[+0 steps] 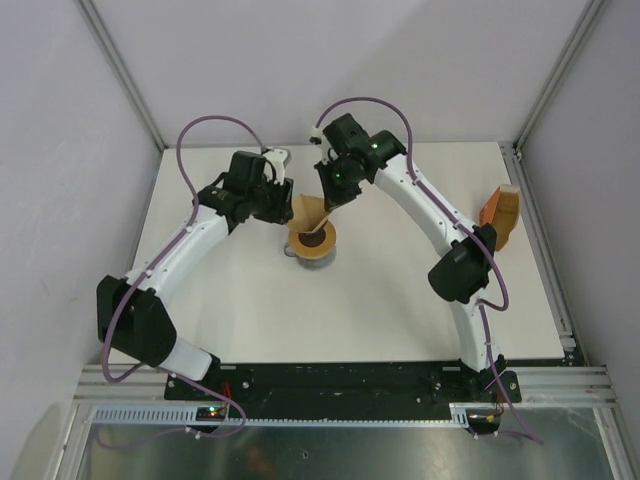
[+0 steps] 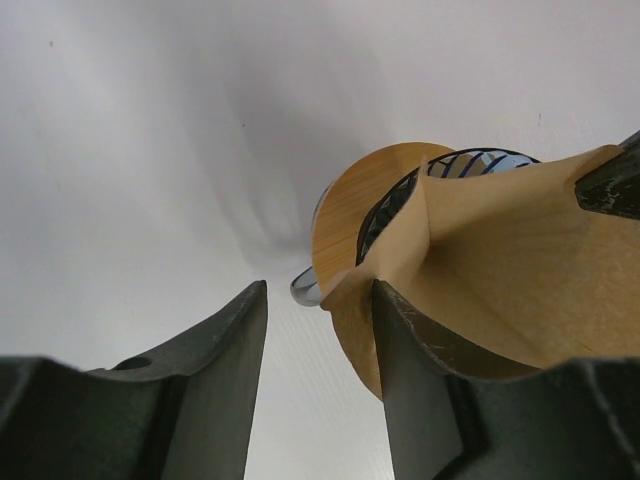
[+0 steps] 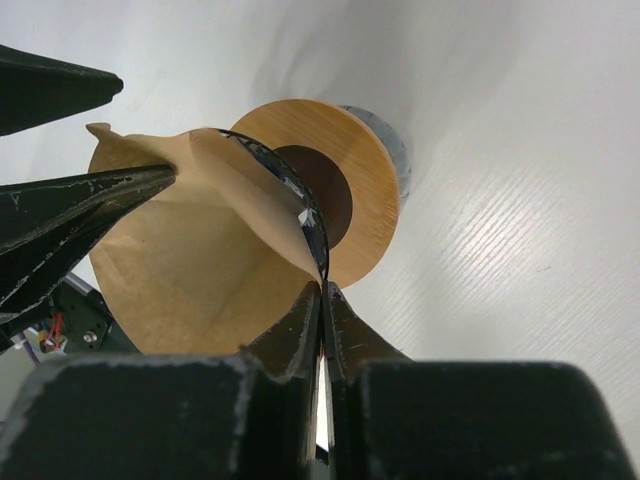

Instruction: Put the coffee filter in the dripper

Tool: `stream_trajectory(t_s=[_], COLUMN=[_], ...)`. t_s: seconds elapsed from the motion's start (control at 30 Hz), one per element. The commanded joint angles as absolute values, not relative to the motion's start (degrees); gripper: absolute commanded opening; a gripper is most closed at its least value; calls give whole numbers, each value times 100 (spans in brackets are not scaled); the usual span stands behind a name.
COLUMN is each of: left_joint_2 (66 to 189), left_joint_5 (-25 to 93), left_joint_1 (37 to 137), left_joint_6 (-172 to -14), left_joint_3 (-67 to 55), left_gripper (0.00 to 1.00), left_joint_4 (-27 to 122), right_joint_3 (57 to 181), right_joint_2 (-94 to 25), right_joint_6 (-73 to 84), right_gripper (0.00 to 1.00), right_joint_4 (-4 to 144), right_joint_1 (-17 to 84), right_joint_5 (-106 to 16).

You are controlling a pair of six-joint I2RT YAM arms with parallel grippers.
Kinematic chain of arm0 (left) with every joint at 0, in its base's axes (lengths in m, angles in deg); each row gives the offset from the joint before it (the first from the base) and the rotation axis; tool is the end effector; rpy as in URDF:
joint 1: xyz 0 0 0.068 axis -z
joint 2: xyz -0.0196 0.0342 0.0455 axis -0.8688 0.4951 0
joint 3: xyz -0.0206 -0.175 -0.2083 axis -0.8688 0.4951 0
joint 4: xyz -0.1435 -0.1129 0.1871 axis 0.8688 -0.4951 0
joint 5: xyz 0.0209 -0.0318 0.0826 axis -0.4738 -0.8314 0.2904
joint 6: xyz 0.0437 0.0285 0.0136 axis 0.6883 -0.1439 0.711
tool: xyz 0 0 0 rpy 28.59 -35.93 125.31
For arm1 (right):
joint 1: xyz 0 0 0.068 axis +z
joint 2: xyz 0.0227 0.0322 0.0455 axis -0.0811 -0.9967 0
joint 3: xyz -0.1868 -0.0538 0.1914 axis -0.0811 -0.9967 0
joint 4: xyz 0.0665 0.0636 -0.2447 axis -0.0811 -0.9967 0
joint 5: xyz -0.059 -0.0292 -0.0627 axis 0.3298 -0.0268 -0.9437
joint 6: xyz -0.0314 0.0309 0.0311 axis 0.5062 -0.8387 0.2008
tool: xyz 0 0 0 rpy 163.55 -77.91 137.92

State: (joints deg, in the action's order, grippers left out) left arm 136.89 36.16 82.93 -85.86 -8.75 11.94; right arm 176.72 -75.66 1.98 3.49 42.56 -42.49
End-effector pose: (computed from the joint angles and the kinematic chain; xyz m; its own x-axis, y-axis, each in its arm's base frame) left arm 0.3012 -0.1293 0.3192 -0.6668 0.1855 -0.7217 0.3956 0.9089 -0.1318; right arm 0.3508 0.2812 0.3535 -0.7648 -0.3763 -0.5231 -0.5565 0.7948 0.2420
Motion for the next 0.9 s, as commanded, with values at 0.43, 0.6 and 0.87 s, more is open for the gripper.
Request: stream_trajectory(t_s=[0.43,0.6,0.87], left_joint_2=[13694,13739,13722], left_joint_5=[3416,3365,3424], left_joint_1=[8232,8230,8174], left_joint_6=[-8387,-8370,-8316], left_joint_3=[-851,-838,-858], left_gripper=[51,52,52], left_joint_4=[1319,1324,1331], right_joint_3=[17112,16637,16588], right_joint_2=[-7203,-7024,-6855], right_joint_6=[453,414,404], right_gripper=[38,38,39], right_joint_4=[783,1122,1284], right_joint_1=[4238,4193,4103], right_joint_5=[-4584,-4479,-4441])
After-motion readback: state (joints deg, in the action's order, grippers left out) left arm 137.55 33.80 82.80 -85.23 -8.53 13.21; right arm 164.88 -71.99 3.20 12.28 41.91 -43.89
